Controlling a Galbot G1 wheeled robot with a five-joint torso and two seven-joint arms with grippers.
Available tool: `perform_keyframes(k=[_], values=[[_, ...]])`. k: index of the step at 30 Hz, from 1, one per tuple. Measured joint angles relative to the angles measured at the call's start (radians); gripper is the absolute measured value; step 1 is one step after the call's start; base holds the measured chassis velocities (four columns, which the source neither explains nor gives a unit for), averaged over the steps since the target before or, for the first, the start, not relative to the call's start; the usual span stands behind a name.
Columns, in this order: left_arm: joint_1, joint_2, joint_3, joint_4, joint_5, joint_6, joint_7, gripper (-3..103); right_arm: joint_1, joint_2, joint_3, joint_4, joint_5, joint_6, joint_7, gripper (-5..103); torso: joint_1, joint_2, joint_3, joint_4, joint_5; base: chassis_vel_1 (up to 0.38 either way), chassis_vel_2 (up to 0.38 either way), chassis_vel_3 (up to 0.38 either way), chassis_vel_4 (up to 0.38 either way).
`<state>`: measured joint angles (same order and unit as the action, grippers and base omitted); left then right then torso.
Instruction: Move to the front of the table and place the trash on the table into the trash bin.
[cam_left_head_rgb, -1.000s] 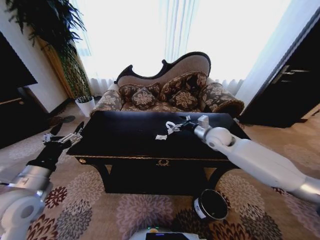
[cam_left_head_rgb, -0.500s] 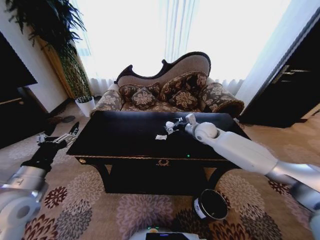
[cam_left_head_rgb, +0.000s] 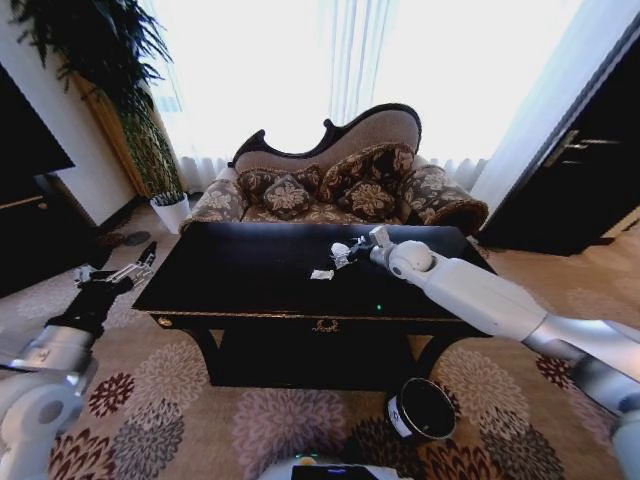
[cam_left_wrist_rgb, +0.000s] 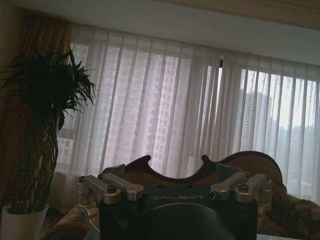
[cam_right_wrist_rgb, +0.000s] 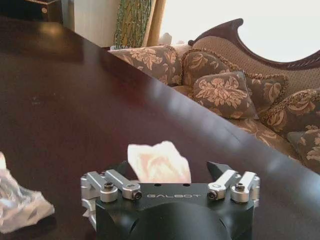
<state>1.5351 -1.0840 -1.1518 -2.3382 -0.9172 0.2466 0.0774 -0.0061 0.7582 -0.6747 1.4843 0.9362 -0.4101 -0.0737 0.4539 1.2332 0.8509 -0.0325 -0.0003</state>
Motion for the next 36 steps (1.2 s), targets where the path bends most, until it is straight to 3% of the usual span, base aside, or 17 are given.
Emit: perform_keyframes(k=[2,4,8,10,14,16,18,19,25,33,35,36], values=[[-0.002,0.001,0.007,0.001,0.002,0.0,-0.001,100,-0.013,-0.001,0.005,-0.003,-0.008,0.001,-0.008,79,0.0,0.0,0.0,0.0,0.0,0.0,0.0,0.0,0.0],[-0.002,0.003,0.007,0.001,0.002,0.0,-0.001,100,-0.017,-0.002,0.007,-0.004,-0.011,0.003,-0.012,79,0.0,0.0,0.0,0.0,0.0001,0.0,0.0,0.0,0.0],[-0.001,0.009,0.001,0.003,0.0,0.0,-0.002,100,-0.025,-0.004,0.016,-0.005,-0.012,0.007,-0.021,57,0.0,0.0,0.0,0.0,0.0001,0.0,0.0,0.0,0.0],[-0.001,0.01,0.0,0.003,0.0,0.0,-0.002,100,-0.025,-0.004,0.016,-0.005,-0.012,0.008,-0.022,57,0.0,0.0,0.0,0.0,0.0001,0.0,0.0,0.0,0.0],[0.001,0.012,-0.004,0.002,-0.003,0.0,-0.005,100,-0.029,-0.01,0.024,0.004,-0.008,0.019,-0.031,40,0.0,0.0,0.0,0.0001,0.0001,0.0,0.0,0.0,0.0],[0.003,0.015,-0.007,-0.001,-0.004,-0.001,-0.006,100,-0.036,-0.024,0.036,0.015,0.003,0.044,-0.041,28,0.0,0.0,0.0,0.0,0.0001,0.0,0.0,0.0,0.0],[0.003,0.015,-0.008,-0.001,-0.004,-0.001,-0.007,100,-0.04,-0.03,0.043,0.02,0.006,0.052,-0.046,28,0.0,0.0,0.0,0.0001,0.0001,0.0,0.0,0.0,0.0],[0.004,0.016,-0.01,-0.002,-0.005,-0.001,-0.009,100,-0.048,-0.043,0.055,0.031,0.013,0.065,-0.056,18,0.0,0.0,0.0,0.0001,0.0002,0.0,0.0,0.0,0.0],[0.005,0.017,-0.012,-0.012,-0.012,-0.001,-0.013,100,-0.109,-0.101,0.149,0.112,0.059,0.102,-0.079,1,0.0,0.0,0.0,0.0003,0.0004,0.0,0.0,0.0,0.0],[-0.014,0.014,0.022,-0.013,-0.014,-0.001,-0.02,100,-0.273,-0.234,0.357,0.268,0.123,0.136,-0.13,1,0.0,0.0,0.0,0.0001,-0.0003,0.0,0.0,0.0,0.0],[-0.023,0.012,0.04,-0.017,-0.013,-0.001,-0.022,100,-0.354,-0.27,0.433,0.301,0.125,0.14,-0.142,1,0.0,0.0,0.0,0.0001,0.0003,0.0,0.0,0.0,0.0],[-0.031,0.01,0.054,-0.021,-0.012,-0.001,-0.023,100,-0.458,-0.302,0.546,0.335,0.125,0.141,-0.145,1,0.0,0.0,0.0,0.0,0.0003,0.0,0.0,0.0,0.0]])
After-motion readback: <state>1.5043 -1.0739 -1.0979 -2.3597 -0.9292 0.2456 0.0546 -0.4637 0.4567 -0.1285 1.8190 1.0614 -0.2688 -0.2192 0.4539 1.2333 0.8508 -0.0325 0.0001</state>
